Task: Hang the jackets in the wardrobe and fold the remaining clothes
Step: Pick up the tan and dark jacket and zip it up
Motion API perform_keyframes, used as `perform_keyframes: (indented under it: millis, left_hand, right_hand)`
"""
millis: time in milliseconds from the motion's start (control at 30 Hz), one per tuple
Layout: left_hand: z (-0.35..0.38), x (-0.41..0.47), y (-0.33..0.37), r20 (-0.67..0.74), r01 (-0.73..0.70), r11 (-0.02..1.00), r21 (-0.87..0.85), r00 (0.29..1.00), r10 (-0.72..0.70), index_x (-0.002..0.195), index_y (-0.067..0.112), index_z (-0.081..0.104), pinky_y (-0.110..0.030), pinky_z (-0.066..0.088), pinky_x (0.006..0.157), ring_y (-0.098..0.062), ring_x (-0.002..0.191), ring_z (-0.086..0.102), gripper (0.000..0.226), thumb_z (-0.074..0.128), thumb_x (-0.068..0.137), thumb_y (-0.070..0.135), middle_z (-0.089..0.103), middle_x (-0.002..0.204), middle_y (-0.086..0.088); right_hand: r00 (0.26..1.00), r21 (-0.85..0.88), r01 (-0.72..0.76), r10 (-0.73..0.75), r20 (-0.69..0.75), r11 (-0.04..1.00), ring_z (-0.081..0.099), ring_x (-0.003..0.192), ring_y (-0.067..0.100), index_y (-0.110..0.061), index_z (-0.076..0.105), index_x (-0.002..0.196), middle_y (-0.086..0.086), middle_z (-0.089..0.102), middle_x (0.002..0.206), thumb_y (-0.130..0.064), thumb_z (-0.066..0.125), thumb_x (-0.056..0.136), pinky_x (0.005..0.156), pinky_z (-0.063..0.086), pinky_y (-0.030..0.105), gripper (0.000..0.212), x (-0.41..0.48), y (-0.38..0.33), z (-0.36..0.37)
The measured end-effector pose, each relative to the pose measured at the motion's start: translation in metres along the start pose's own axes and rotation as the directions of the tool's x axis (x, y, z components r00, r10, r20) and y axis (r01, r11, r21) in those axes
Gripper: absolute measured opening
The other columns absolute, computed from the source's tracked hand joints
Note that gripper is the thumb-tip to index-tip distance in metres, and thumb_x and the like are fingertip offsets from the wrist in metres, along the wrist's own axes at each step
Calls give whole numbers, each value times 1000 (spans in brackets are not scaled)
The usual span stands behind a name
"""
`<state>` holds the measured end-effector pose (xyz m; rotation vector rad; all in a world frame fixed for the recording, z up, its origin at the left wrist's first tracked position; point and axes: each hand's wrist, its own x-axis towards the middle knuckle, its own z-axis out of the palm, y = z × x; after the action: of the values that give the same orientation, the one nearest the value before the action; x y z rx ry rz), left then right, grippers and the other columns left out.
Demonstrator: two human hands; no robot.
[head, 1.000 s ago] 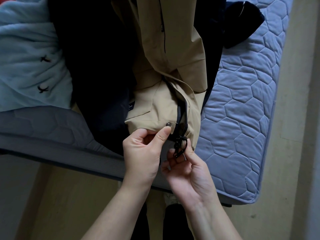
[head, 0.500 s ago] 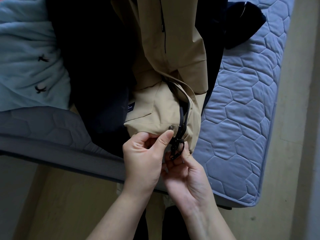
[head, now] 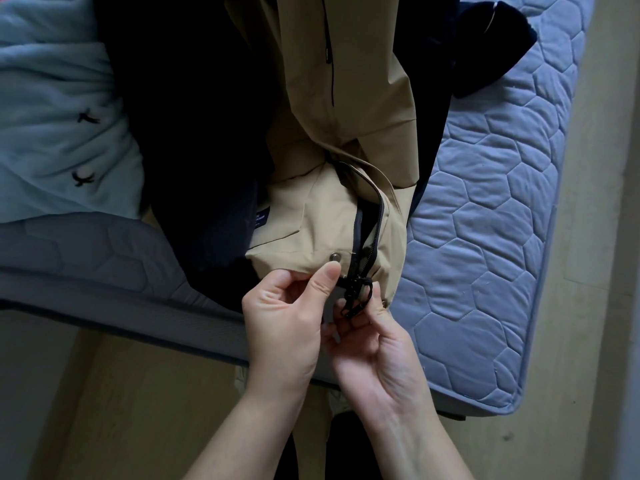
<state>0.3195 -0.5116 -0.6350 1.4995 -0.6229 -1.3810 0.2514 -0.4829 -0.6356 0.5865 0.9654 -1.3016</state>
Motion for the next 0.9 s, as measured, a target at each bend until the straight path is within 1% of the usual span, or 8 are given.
perform_keyframes:
  millis: [100, 233, 367, 433, 533, 700, 833, 900]
  left_hand:
    - [1, -2, -2, 5, -8, 1000, -6, 1000, 8, 65, 11, 68, -17, 52, 61, -8, 65, 63, 11, 74, 65, 21, 71, 66, -1]
    - [0, -1, -3, 1, -56, 997, 58, 998, 56, 65, 11, 68, -16, 51, 60, -7, 63, 63, 12, 74, 65, 22, 71, 65, 1]
    - [-3, 1, -4, 45, -115, 982, 153, 993, 110, 64, 13, 68, -16, 50, 59, -5, 62, 64, 14, 75, 68, 24, 71, 65, 1]
    - [-7, 2, -7, 60, -135, 962, 236, 990, 125, 64, 9, 67, -24, 53, 60, -12, 63, 65, 23, 80, 70, 28, 71, 67, -5]
    - [-13, 0, -11, 91, -153, 913, 377, 988, 128, 70, 6, 66, -42, 55, 66, -29, 69, 66, 27, 73, 74, 31, 69, 70, -10]
    - [-25, 3, -17, 170, -217, 823, 524, 974, 148, 76, -1, 65, -51, 51, 67, -31, 71, 63, 37, 65, 77, 35, 67, 74, -14]
    - [-26, -2, -18, 190, -207, 814, 542, 974, 121, 72, 1, 63, -45, 50, 61, -27, 64, 60, 36, 67, 79, 35, 64, 67, -10]
    - [-26, -1, -20, 164, -111, 882, 458, 986, 39, 74, 8, 66, -30, 49, 54, -15, 58, 61, 25, 72, 82, 31, 66, 62, 1]
  right_hand:
    - [1000, 12, 0, 0, 0, 1000, 64, 57, 7, -21, 62, 88, -4, 71, 72, -21, 62, 71, 46, 45, 20, 17, -1, 2, -3]
    - [1000, 23, -5, 4, 16, 1000, 64, 58, 6, -20, 63, 88, -4, 70, 73, -22, 62, 71, 51, 47, 19, 17, -1, 2, -3]
    - [1000, 9, 19, -19, -11, 1000, 64, 59, 5, -21, 62, 92, -5, 71, 73, -22, 63, 69, 48, 45, 18, 22, 0, 2, -2]
    - [999, 11, 31, -31, -37, 999, 64, 60, 6, -21, 62, 94, -4, 71, 75, -22, 64, 69, 49, 45, 18, 26, 2, 2, -2]
    - [995, 36, 57, -53, -82, 998, 64, 59, 7, -21, 59, 98, -2, 70, 74, -19, 64, 67, 49, 46, 18, 32, 5, 1, -1]
    - [984, -28, 80, -83, -160, 996, 63, 55, 6, -19, 59, 102, -3, 68, 72, -19, 65, 65, 59, 37, 23, 37, 6, 2, -3]
    - [976, -78, 93, -106, -189, 993, 61, 64, 8, -17, 59, 109, 1, 65, 86, -20, 65, 64, 58, 37, 21, 45, 7, 1, -4]
    - [975, -147, 96, -123, -188, 985, 59, 61, 6, -18, 62, 99, -1, 64, 84, -21, 65, 64, 58, 34, 21, 35, 8, 1, -5]
